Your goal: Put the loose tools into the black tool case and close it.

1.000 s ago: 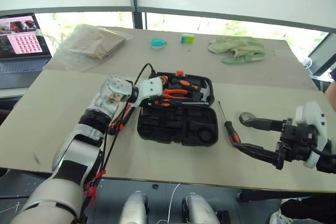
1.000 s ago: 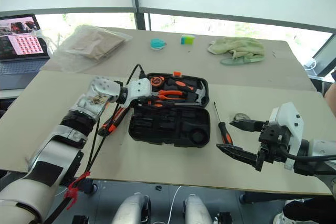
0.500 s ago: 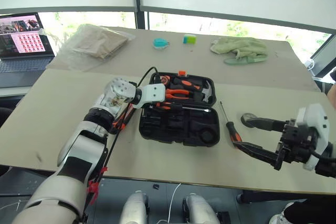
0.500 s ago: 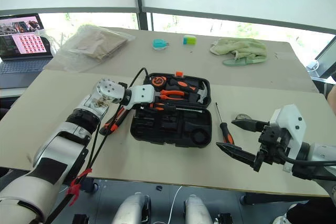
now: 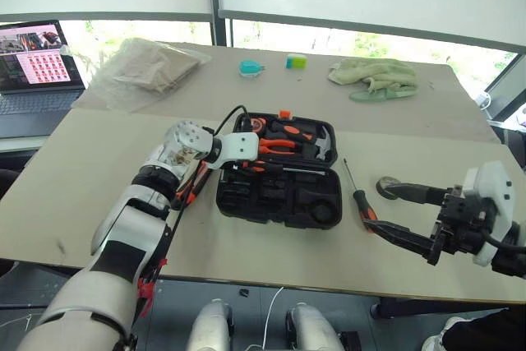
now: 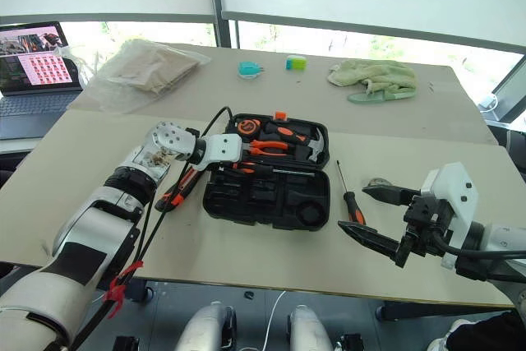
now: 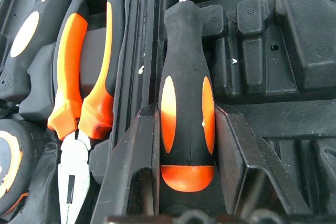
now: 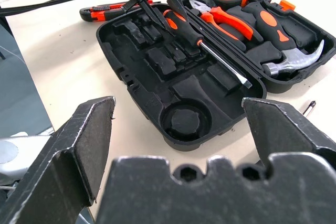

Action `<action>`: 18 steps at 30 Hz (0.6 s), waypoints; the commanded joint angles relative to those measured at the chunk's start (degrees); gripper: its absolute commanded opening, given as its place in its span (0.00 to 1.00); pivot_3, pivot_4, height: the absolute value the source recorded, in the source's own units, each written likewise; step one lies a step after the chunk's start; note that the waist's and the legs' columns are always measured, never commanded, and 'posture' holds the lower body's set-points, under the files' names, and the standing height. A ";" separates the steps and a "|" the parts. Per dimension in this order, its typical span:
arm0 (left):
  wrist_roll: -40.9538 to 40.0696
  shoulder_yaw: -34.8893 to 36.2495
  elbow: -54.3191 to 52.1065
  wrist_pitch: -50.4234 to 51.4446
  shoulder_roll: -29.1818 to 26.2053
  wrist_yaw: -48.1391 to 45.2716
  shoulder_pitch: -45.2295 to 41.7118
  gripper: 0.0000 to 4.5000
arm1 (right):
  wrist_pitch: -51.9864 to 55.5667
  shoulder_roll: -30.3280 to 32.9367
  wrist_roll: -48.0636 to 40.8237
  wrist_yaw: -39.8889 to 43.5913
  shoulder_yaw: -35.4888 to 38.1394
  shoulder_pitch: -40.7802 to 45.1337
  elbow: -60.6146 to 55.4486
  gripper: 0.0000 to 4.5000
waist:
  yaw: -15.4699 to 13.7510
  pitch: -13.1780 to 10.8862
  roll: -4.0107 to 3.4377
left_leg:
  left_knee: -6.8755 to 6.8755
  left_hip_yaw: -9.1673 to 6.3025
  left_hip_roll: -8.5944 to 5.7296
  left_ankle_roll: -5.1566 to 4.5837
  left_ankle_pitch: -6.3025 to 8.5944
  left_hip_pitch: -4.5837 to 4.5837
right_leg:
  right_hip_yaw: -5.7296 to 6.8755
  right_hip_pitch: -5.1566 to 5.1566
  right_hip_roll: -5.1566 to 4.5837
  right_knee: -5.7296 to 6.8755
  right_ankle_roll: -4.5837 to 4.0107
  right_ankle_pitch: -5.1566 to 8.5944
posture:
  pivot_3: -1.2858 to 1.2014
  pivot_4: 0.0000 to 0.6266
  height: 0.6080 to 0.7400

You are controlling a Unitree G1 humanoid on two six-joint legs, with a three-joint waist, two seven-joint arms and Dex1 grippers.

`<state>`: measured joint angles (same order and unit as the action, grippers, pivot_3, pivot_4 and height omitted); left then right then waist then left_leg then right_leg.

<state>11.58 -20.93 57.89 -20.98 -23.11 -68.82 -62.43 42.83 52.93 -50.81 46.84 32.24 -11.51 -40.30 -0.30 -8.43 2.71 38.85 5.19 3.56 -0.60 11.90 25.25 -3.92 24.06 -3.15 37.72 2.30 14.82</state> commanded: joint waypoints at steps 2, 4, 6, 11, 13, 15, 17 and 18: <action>-2.22 2.79 -0.25 0.45 -2.44 -3.61 -1.58 0.22 | -0.64 -0.37 -0.81 -1.16 -0.17 0.87 -1.81 1.00 | 0.40 0.00 0.00 | -0.01 -0.01 0.01 0.00 0.00 0.00 | 0.00 0.02 0.01 0.00 0.00 0.00 | 0.52 0.24 1.00; -2.76 3.53 -0.15 0.52 -2.52 -4.25 -1.26 0.22 | -0.67 -0.45 -0.86 -1.42 -0.40 0.99 -1.86 1.00 | 0.41 0.00 0.00 | -0.02 -0.01 0.01 0.00 0.00 0.00 | 0.00 0.02 0.01 0.01 0.00 0.00 | 0.52 0.24 1.00; -2.37 3.56 0.25 0.03 -2.72 -5.11 -0.91 0.22 | -0.63 -0.33 -0.91 -1.49 -0.59 1.28 -1.70 1.00 | 0.32 0.00 0.00 | -0.01 -0.01 0.00 0.00 0.00 0.01 | 0.00 0.01 0.00 0.00 0.00 0.00 | 0.52 0.24 1.00; 0.94 1.92 2.60 -1.15 -1.18 -0.78 -1.21 0.22 | -0.24 0.15 -1.23 -1.39 -1.07 2.84 -0.83 1.00 | 0.06 0.00 0.00 | 0.01 -0.01 -0.03 0.00 0.00 0.02 | 0.01 0.00 -0.02 -0.01 0.01 0.00 | 0.52 0.24 1.00; 1.67 2.05 4.02 -0.40 -0.54 1.30 -2.01 0.33 | -0.08 0.20 -1.29 -1.44 -1.23 3.26 -0.75 1.00 | -0.07 0.00 0.00 | 0.02 -0.02 -0.03 0.00 0.00 0.03 | 0.01 -0.01 -0.02 -0.01 0.01 0.00 | 0.52 0.24 1.00; 1.66 2.61 4.88 -0.14 -0.37 2.42 -2.65 0.47 | 0.06 0.15 -1.40 -1.40 -1.34 3.30 -1.01 1.00 | -0.25 0.00 0.00 | 0.03 -0.02 -0.04 0.00 0.00 0.02 | 0.01 -0.02 -0.02 -0.01 0.02 -0.01 | 0.52 0.24 1.00; -0.07 4.04 4.30 0.54 -0.68 0.61 -3.09 0.60 | 0.28 0.05 -1.81 -1.29 -1.18 2.92 -1.48 1.00 | -0.46 0.00 0.00 | 0.08 -0.04 -0.06 -0.01 -0.01 0.01 | 0.02 -0.06 -0.03 0.04 0.03 -0.01 | 0.52 0.24 1.00; -0.93 4.68 3.72 0.48 -0.93 -0.41 -3.19 0.66 | 0.38 0.03 -1.98 -1.22 -1.07 2.71 -1.64 1.00 | -0.41 0.00 0.00 | 0.09 -0.04 -0.06 -0.02 -0.02 0.01 | 0.02 -0.06 -0.03 0.06 0.03 -0.01 | 0.52 0.24 1.00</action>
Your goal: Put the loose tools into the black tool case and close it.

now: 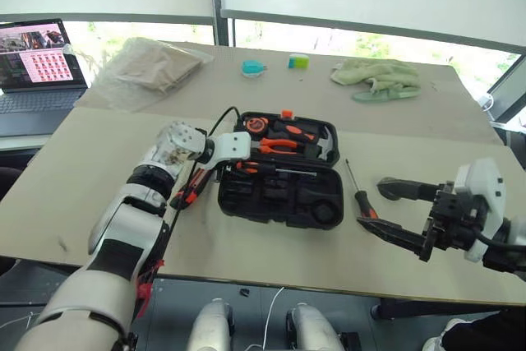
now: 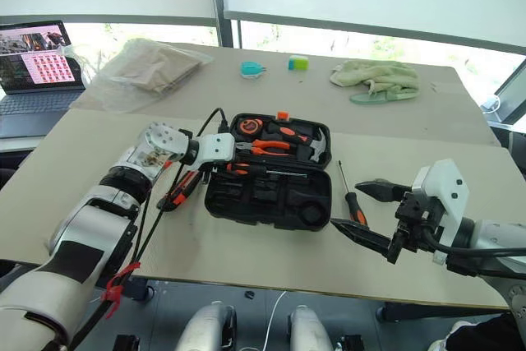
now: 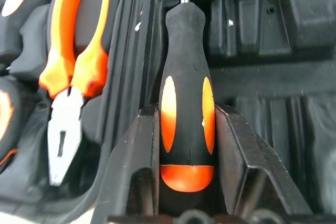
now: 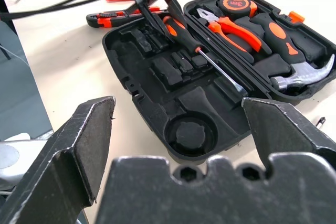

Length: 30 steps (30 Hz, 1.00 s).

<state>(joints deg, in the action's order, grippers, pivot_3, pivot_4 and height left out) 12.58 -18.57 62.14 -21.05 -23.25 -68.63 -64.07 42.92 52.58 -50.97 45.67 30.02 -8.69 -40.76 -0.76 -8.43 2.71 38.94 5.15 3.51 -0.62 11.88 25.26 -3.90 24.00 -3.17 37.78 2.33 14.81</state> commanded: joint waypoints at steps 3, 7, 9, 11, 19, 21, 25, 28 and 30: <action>-5.67 4.70 -3.83 2.28 -1.68 -5.59 -1.49 0.84 | 0.18 0.22 -1.86 0.47 1.78 -1.56 -1.68 1.00 | 0.18 0.00 0.00 | 0.00 -0.01 0.01 -0.01 0.00 0.01 | 0.00 0.04 0.01 0.01 0.00 0.00 | 0.52 0.24 1.00; -8.43 6.70 -6.39 4.88 -1.19 -7.81 -1.93 0.72 | -0.20 0.61 -1.98 1.05 2.24 -2.76 -1.62 1.00 | 0.21 0.00 0.00 | -0.02 -0.02 0.02 -0.01 0.00 0.05 | 0.00 0.08 0.01 0.01 0.00 0.00 | 0.52 0.24 1.00; -7.12 5.77 -6.17 3.52 -0.46 -6.79 -1.61 0.58 | -0.51 0.97 -1.65 1.43 2.07 -2.78 -1.13 1.00 | 0.17 0.00 0.00 | -0.01 -0.02 0.00 -0.01 0.00 0.05 | 0.00 0.06 0.00 0.01 0.00 0.00 | 0.52 0.24 1.00; -5.33 4.62 -4.78 2.59 0.82 -4.45 -1.70 0.41 | -0.72 1.52 -1.03 1.58 1.62 -2.03 -0.17 1.00 | 0.14 0.00 0.00 | 0.01 -0.02 0.00 -0.01 0.00 0.04 | 0.00 0.05 0.00 0.02 0.01 0.00 | 0.52 0.24 1.00; -1.46 1.96 -0.33 0.87 5.22 -0.33 -2.21 0.01 | -0.90 2.14 1.60 1.34 -1.18 1.44 2.48 1.00 | 0.22 -0.01 0.01 | -0.02 -0.05 -0.04 -0.01 0.00 0.06 | 0.00 0.09 -0.01 0.00 0.02 0.00 | 0.52 0.24 1.00; -0.77 1.32 0.02 1.46 5.85 -0.90 -2.29 0.01 | -0.81 1.84 1.74 0.99 -1.48 1.82 2.45 1.00 | 0.21 -0.01 0.01 | -0.02 -0.06 -0.04 -0.01 0.00 0.06 | 0.00 0.08 0.00 0.00 0.02 0.00 | 0.52 0.24 1.00; 1.83 -0.20 0.98 1.24 6.53 2.41 -2.37 0.01 | -0.49 0.72 1.23 0.00 -1.28 1.33 1.52 1.00 | 0.02 -0.01 0.01 | 0.00 -0.06 -0.06 -0.01 0.00 0.05 | 0.00 0.03 -0.02 0.00 0.02 0.00 | 0.52 0.24 1.00; 5.82 -3.46 2.13 -2.68 6.17 4.66 -1.57 0.01 | -0.65 -0.01 1.86 -0.48 -1.46 0.34 1.12 1.00 | -0.01 0.00 0.01 | 0.01 -0.08 -0.10 -0.01 0.00 0.05 | 0.00 0.02 -0.05 0.00 0.04 0.00 | 0.52 0.24 1.00; 7.89 -4.78 3.58 -3.91 6.46 7.87 -1.74 0.01 | -0.84 -0.30 2.72 -0.83 -1.57 -0.17 1.12 1.00 | -0.13 0.02 -0.02 | 0.01 -0.10 -0.10 -0.01 0.00 0.01 | 0.01 -0.03 -0.06 0.00 0.04 0.00 | 0.52 0.24 1.00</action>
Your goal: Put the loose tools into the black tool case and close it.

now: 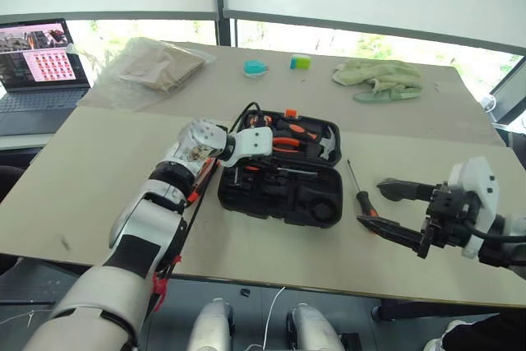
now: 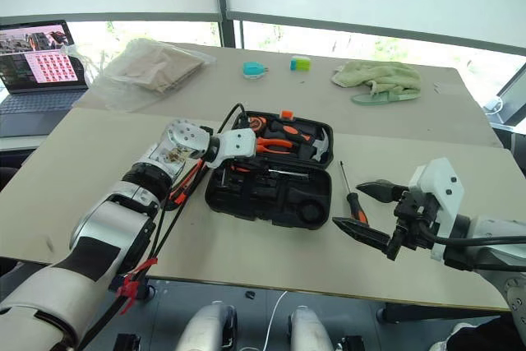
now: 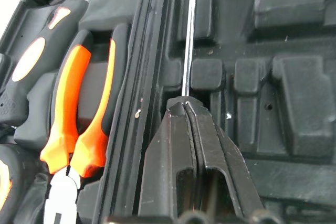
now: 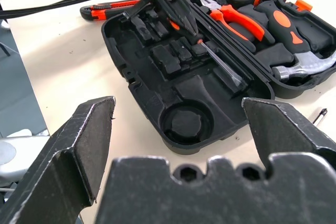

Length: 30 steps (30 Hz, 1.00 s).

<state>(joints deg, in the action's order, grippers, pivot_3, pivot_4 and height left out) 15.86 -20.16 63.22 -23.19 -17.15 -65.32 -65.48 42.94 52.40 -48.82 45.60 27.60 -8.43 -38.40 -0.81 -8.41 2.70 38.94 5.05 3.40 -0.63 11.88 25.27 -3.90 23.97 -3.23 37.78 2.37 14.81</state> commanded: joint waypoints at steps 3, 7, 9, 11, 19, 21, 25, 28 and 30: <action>4.13 -2.59 3.89 -2.19 0.98 6.38 -0.92 0.01 | -0.79 -1.08 1.79 -2.26 1.85 -1.98 -1.27 1.00 | -0.26 0.02 -0.01 | 0.02 0.00 -0.06 -0.06 -0.03 -0.15 | 0.02 -0.25 -0.05 -0.03 0.06 -0.02 | 0.52 0.24 1.00; -4.26 4.04 2.20 1.11 1.06 0.04 -1.27 0.01 | -1.12 -2.98 3.97 -4.51 5.04 -5.89 -1.81 1.00 | -0.10 0.02 0.00 | 0.02 -0.02 -0.08 -0.16 -0.09 -0.38 | 0.03 -0.60 -0.09 -0.18 0.11 -0.06 | 0.52 0.24 1.00; -14.06 10.48 -4.48 11.18 -1.51 -9.54 -1.04 0.13 | -1.14 -5.80 5.00 -5.99 10.86 -10.58 -1.68 1.00 | 0.08 0.01 -0.01 | 0.02 -0.03 -0.08 -0.16 -0.10 -0.30 | 0.04 -0.53 -0.09 -0.18 0.11 -0.06 | 0.52 0.24 1.00; -23.17 14.67 -15.04 24.91 -5.51 -20.33 0.73 0.25 | -0.61 -8.72 4.53 -5.99 18.00 -16.08 -2.06 1.00 | 0.24 0.01 -0.02 | -0.01 -0.06 -0.06 -0.16 -0.10 0.00 | 0.06 -0.18 -0.06 -0.15 0.11 -0.06 | 0.52 0.24 1.00; -44.24 13.01 -54.26 56.61 -24.71 -27.18 13.04 0.84 | -2.26 -17.32 0.78 2.52 36.29 -36.88 -2.62 1.00 | 1.45 0.16 -0.57 | -0.17 -0.23 -0.03 -0.15 -0.09 0.04 | 0.05 0.04 -0.07 0.13 0.08 0.20 | 0.52 0.24 1.00; -46.08 12.62 -59.16 57.27 -28.24 -27.18 15.35 0.99 | -2.88 -18.16 1.57 2.76 36.47 -38.84 -1.99 1.00 | 1.52 0.15 -0.56 | -0.15 -0.24 0.01 -0.14 -0.09 -0.12 | 0.06 -0.10 -0.08 0.17 0.02 0.25 | 0.52 0.24 1.00; -44.29 12.20 -61.13 54.89 -28.35 -26.61 16.78 1.00 | -2.65 -16.17 2.69 -0.93 30.11 -33.93 -1.36 1.00 | 1.53 0.14 -0.55 | -0.10 -0.19 0.07 -0.11 -0.11 -0.56 | 0.06 -0.59 -0.07 -0.10 -0.11 0.63 | 0.52 0.24 1.00; -42.11 11.46 -60.17 51.84 -27.06 -25.38 16.46 1.00 | -1.98 -13.61 5.50 -4.57 21.38 -26.57 -0.12 1.00 | 1.58 0.15 -0.56 | -0.14 -0.20 0.08 -0.11 -0.10 -0.98 | 0.02 -0.97 -0.13 -0.24 -0.08 0.64 | 0.52 0.24 1.00; -41.27 11.21 -59.62 50.63 -26.31 -24.72 16.27 1.00 | -1.57 -12.88 7.28 -7.49 15.20 -20.84 1.43 1.00 | 1.63 0.14 -0.55 | -0.16 -0.18 0.05 -0.12 -0.11 -0.97 | -0.03 -0.94 -0.12 -0.21 -0.09 0.63 | 0.52 0.24 1.00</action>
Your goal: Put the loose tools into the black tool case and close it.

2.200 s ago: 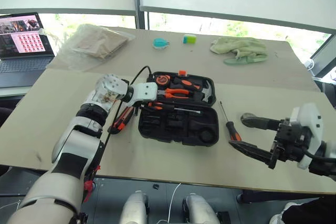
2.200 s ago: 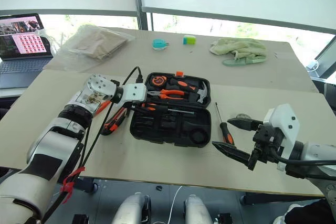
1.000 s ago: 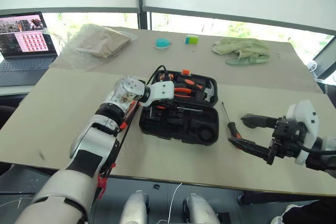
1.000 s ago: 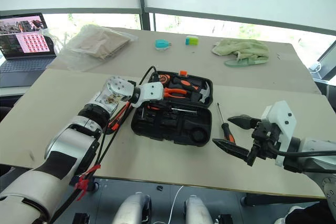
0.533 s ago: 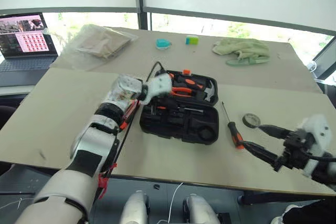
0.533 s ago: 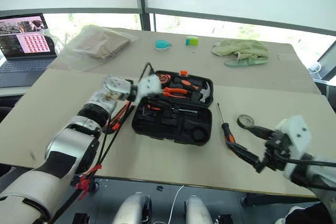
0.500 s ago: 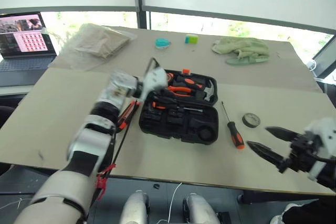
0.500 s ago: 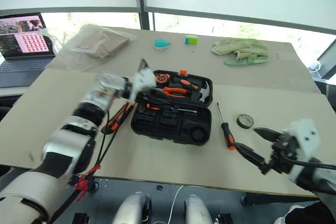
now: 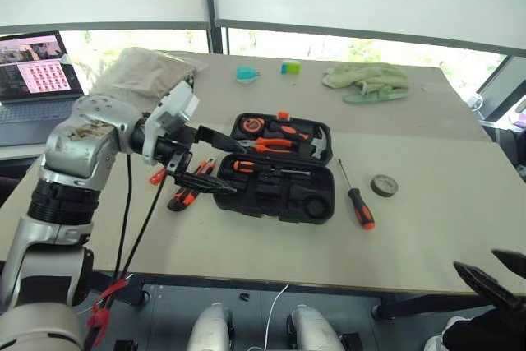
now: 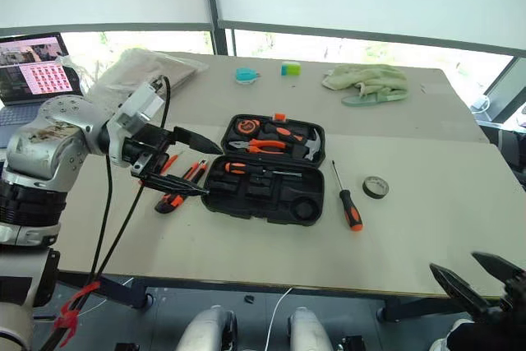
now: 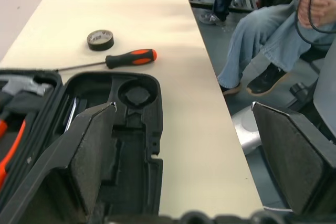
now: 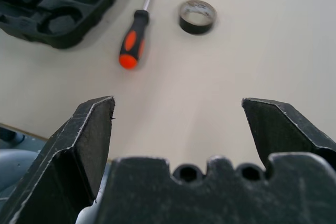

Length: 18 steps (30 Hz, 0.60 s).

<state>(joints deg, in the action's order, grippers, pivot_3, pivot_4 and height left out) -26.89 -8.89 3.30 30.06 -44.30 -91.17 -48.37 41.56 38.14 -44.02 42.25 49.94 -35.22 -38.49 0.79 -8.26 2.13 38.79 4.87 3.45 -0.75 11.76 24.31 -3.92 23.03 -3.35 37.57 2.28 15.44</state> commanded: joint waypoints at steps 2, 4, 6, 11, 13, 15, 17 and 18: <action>2.00 -0.13 0.36 -3.41 1.37 1.80 -0.73 1.00 | -0.04 1.42 4.87 -6.99 -12.58 10.71 3.45 1.00 | 0.00 -0.01 0.01 | -0.04 0.05 -0.03 -0.01 0.00 0.07 | -0.01 0.04 0.04 0.02 -0.33 -0.19 | 0.52 0.24 1.00; 2.19 -0.22 -0.20 -3.65 1.78 2.39 -0.42 1.00 | 0.08 0.69 7.40 -9.47 -18.04 14.97 5.76 1.00 | -0.03 -0.02 0.01 | -0.11 0.09 -0.08 -0.01 0.00 0.14 | 0.00 0.11 0.05 0.04 -0.07 -0.28 | 0.52 0.24 1.00; 2.14 -0.19 -1.15 -3.69 1.99 2.84 -0.13 1.00 | -0.15 -0.48 9.34 -11.21 -22.84 18.30 7.64 1.00 | -0.20 -0.02 0.00 | -0.15 0.08 -0.09 -0.03 0.02 0.24 | 0.03 0.16 0.07 0.03 0.00 -0.28 | 0.52 0.24 1.00; 2.48 -0.19 -1.46 -3.98 2.30 4.21 0.12 1.00 | -0.57 -4.10 12.24 -14.64 -30.26 22.70 10.47 1.00 | -0.35 -0.02 -0.01 | -0.15 0.06 -0.13 -0.06 0.03 0.40 | 0.07 0.25 0.04 0.02 0.06 -0.24 | 0.52 0.24 1.00; 2.95 -0.53 -0.74 -4.70 2.55 4.41 0.12 1.00 | -1.13 -5.43 13.89 -15.92 -32.32 23.86 11.97 1.00 | -0.30 -0.02 -0.01 | -0.14 0.05 -0.14 -0.06 0.03 0.40 | 0.07 0.25 0.04 0.03 0.07 -0.24 | 0.52 0.24 1.00; 3.25 -0.85 -0.09 -5.18 2.74 4.44 -0.07 1.00 | -1.68 -6.56 15.13 -16.71 -33.71 24.74 13.36 1.00 | -0.30 -0.02 -0.01 | -0.12 0.06 -0.14 -0.05 0.03 0.39 | 0.07 0.24 0.04 0.04 0.07 -0.24 | 0.52 0.24 1.00; 3.84 -1.13 0.88 -5.87 3.20 4.43 -0.65 1.00 | -2.71 -7.65 16.90 -17.70 -35.03 25.70 15.25 1.00 | -0.20 -0.02 -0.01 | -0.12 0.06 -0.15 -0.05 0.03 0.39 | 0.07 0.24 0.04 0.05 0.07 -0.24 | 0.52 0.24 1.00; 4.19 -1.40 1.85 -6.25 3.65 4.21 -1.31 1.00 | -3.87 -8.04 18.39 -18.20 -35.91 26.10 16.40 0.89 | -0.14 -0.02 0.00 | -0.12 0.06 -0.14 -0.05 0.03 0.37 | 0.07 0.23 0.04 0.04 0.07 -0.24 | 0.52 0.24 1.00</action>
<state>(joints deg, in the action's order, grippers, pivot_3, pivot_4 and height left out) -23.27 -10.15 4.27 25.28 -41.12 -86.97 -48.12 40.18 30.49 -27.91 25.32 14.79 -9.75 -23.54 0.65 -8.28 2.13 38.67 4.92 3.31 -0.80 11.80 24.67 -3.85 23.24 -3.30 37.61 2.35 15.20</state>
